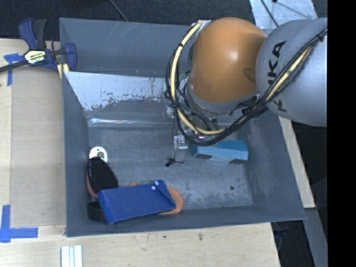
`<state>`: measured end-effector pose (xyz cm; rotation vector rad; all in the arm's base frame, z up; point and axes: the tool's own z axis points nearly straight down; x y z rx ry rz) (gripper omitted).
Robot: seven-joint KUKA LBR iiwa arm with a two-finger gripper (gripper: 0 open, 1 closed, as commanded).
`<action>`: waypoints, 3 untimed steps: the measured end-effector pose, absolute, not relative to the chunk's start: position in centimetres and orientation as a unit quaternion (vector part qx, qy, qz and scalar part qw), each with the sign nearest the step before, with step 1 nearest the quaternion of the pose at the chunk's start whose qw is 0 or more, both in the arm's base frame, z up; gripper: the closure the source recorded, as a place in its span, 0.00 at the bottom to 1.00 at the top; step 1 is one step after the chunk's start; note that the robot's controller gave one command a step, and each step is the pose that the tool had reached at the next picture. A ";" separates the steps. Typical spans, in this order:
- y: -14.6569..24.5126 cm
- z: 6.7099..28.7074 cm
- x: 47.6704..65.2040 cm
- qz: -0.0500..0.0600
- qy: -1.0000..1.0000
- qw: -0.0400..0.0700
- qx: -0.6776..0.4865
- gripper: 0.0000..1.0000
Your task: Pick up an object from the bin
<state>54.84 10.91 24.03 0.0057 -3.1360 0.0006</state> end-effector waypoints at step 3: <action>10.2 36.9 56.4 0.000 -1.000 -0.001 0.026 0.00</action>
Offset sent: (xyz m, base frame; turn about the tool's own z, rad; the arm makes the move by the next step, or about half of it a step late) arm 0.0036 -0.0280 0.1300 -0.1157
